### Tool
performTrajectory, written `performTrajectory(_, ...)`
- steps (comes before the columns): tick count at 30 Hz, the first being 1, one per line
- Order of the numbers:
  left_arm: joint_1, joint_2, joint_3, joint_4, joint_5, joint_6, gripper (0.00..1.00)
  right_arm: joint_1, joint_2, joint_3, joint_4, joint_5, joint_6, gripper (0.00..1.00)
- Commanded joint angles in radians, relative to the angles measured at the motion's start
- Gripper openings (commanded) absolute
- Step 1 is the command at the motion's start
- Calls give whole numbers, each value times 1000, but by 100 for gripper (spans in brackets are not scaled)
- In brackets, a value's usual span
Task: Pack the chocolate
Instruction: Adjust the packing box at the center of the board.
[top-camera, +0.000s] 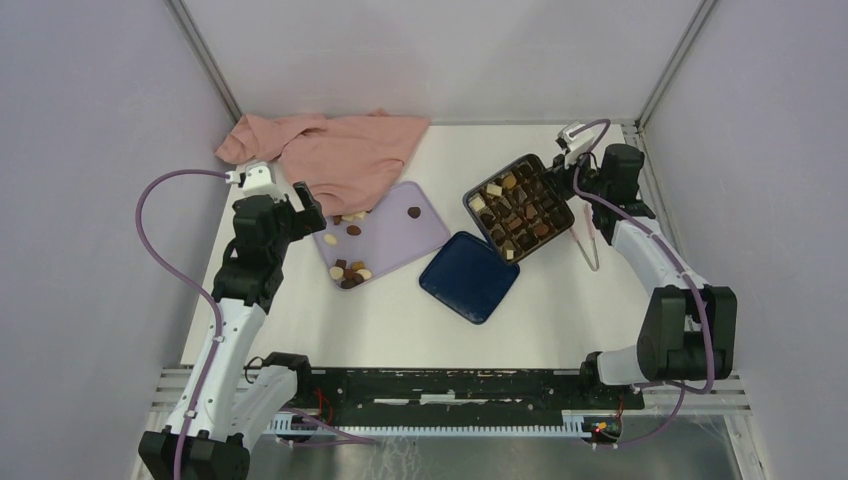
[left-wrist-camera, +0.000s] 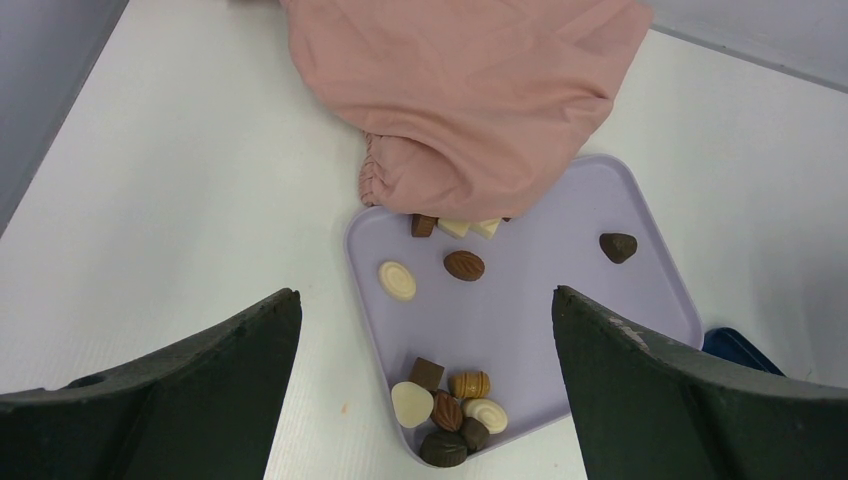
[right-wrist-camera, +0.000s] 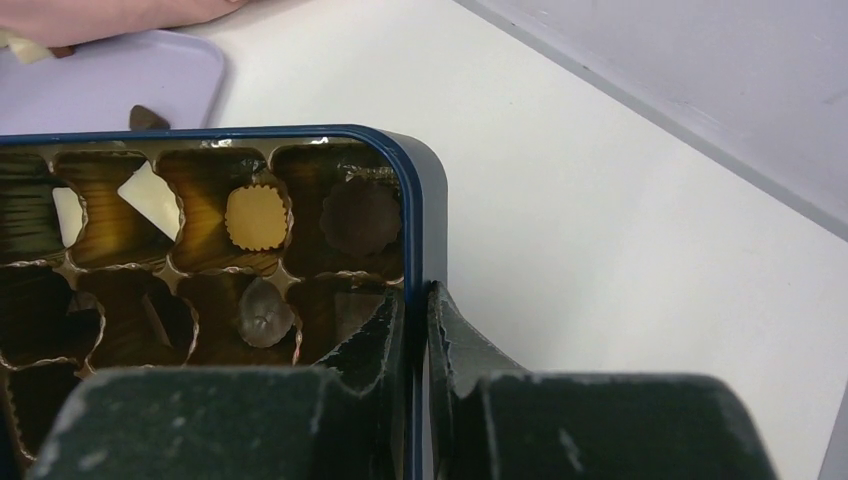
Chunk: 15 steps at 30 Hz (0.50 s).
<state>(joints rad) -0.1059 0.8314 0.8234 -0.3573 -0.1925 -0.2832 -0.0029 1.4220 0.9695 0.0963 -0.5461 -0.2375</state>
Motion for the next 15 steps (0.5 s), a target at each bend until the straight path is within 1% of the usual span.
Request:
performTrajectory(1, 5, 0, 0, 35, -13, 57, 100, -3, -90, -24, 132, -113, -18, 0)
performTrajectory(6, 6, 0, 0, 35, -12, 57, 100, -2, -111, -32, 109, -115, -54, 0)
performTrajectory(7, 6, 1, 0, 35, -13, 57, 100, 21, -115, -30, 96, -104, -69, 0)
performTrajectory(11, 6, 2, 0, 37, -12, 56, 100, 57, -125, 19, -1, 58, -150, 0)
performTrajectory(15, 5, 13, 0, 35, -8, 55, 100, 85, -153, 34, -33, 210, -182, 0)
